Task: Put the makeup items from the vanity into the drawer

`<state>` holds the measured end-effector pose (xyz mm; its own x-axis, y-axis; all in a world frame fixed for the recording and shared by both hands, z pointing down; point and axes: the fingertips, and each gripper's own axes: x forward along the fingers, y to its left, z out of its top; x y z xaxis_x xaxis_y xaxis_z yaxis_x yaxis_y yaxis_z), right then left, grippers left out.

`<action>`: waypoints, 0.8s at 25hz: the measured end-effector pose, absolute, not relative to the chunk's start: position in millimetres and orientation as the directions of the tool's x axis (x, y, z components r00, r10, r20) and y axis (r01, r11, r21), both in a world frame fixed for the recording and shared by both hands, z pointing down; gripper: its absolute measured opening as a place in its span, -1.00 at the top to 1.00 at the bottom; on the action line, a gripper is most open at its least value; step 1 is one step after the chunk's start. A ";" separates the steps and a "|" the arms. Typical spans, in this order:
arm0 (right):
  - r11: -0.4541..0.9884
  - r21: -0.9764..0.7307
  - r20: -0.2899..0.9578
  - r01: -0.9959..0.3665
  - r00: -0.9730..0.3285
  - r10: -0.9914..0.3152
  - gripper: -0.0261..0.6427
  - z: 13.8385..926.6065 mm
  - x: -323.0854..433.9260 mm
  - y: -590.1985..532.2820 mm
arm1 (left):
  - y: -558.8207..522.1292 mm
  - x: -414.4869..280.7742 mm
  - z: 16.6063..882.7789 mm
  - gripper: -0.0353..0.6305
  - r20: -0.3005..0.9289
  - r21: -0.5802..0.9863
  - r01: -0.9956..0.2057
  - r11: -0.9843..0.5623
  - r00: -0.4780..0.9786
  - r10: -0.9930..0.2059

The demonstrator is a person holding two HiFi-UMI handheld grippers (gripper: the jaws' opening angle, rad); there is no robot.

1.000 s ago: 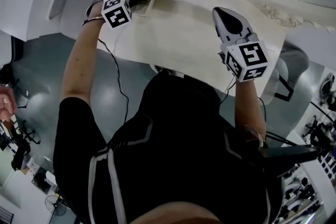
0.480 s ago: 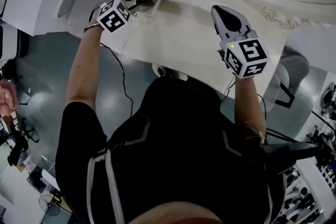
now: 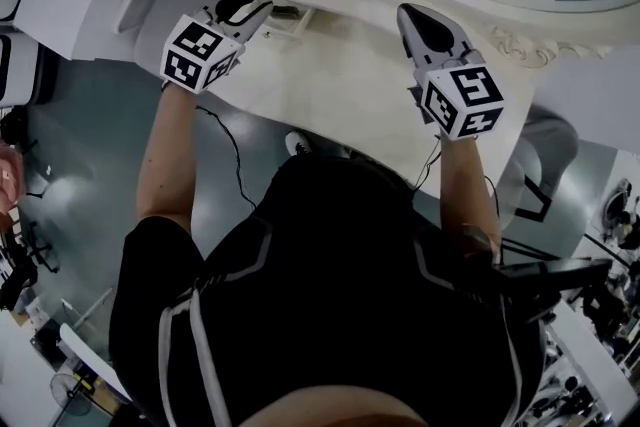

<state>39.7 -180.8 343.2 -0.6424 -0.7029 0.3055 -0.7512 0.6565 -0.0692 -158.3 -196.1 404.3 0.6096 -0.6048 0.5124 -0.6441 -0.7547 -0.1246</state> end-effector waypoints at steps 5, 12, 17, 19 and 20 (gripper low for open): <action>0.687 -0.046 0.256 -0.725 -0.673 -0.693 0.91 319.4 22.3 -186.3 | -171.5 -147.2 342.8 0.59 0.316 -0.064 -0.695 -0.716 0.667 -0.675; 0.701 -0.019 0.204 -0.713 -0.690 -0.695 0.91 288.7 13.6 -191.9 | -145.5 -137.5 287.4 0.60 0.130 0.012 -0.792 -0.610 0.606 -0.785; 0.705 -0.034 0.168 -0.709 -0.699 -0.695 0.91 270.3 2.4 -189.3 | -136.5 -162.9 267.7 0.71 0.102 0.080 -0.882 -0.464 0.471 -0.876; 0.709 -0.035 0.165 -0.704 -0.704 -0.691 0.91 267.2 0.3 -188.0 | -132.4 -169.7 262.6 0.77 0.101 0.079 -0.896 -0.437 0.444 -0.890; 0.709 -0.036 0.167 -0.704 -0.704 -0.691 0.91 266.0 -0.1 -187.4 | -130.5 -173.0 259.1 0.85 0.097 0.072 -0.902 -0.426 0.431 -0.897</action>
